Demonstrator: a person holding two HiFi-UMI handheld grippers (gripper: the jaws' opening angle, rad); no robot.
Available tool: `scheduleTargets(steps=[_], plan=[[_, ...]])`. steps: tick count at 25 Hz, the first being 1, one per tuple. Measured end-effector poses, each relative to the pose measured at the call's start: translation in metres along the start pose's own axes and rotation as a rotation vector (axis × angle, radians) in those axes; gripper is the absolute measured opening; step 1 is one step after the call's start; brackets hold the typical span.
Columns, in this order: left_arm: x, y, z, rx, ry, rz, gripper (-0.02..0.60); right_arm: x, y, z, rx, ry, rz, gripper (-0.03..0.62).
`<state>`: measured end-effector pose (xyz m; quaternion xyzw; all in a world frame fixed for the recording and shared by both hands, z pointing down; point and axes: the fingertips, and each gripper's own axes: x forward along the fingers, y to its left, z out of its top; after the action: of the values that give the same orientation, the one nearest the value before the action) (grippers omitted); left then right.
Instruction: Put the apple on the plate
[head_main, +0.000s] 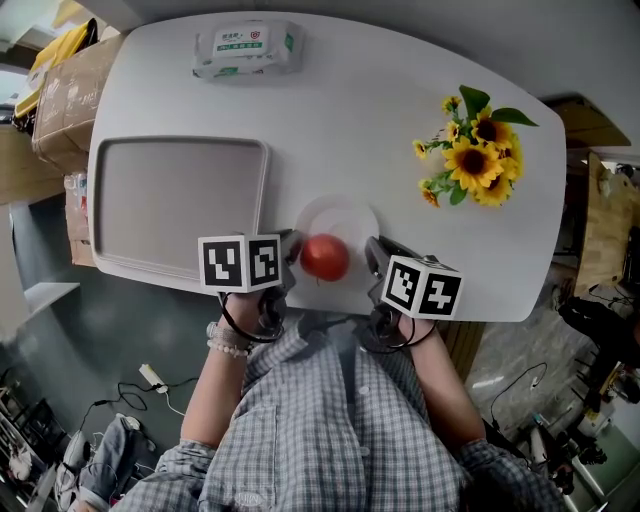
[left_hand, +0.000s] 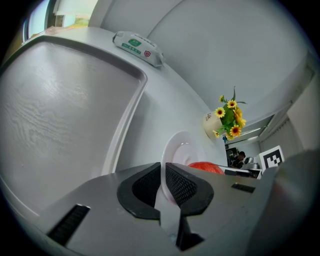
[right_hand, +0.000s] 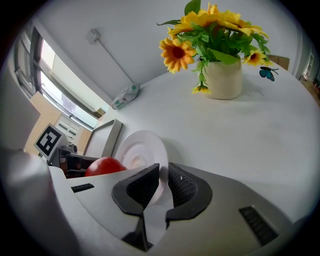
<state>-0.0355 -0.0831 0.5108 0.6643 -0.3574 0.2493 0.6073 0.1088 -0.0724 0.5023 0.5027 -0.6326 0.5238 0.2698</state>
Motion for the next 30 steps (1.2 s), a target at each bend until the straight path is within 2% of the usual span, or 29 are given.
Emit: scheduleTargets(steps=[14, 22, 30], plan=[[-0.017, 0.0, -0.001, -0.057, 0.004, -0.03, 0.035, -0.008, 0.014, 0.011, -0.023, 0.001, 0.001, 0.063], [-0.039, 0.003, 0.014, -0.069, -0.031, -0.055, 0.034, -0.008, 0.036, 0.022, -0.05, 0.011, 0.02, 0.063], [-0.053, 0.018, 0.016, -0.135, -0.061, -0.064, 0.034, -0.003, 0.058, 0.027, -0.091, 0.028, 0.032, 0.063]])
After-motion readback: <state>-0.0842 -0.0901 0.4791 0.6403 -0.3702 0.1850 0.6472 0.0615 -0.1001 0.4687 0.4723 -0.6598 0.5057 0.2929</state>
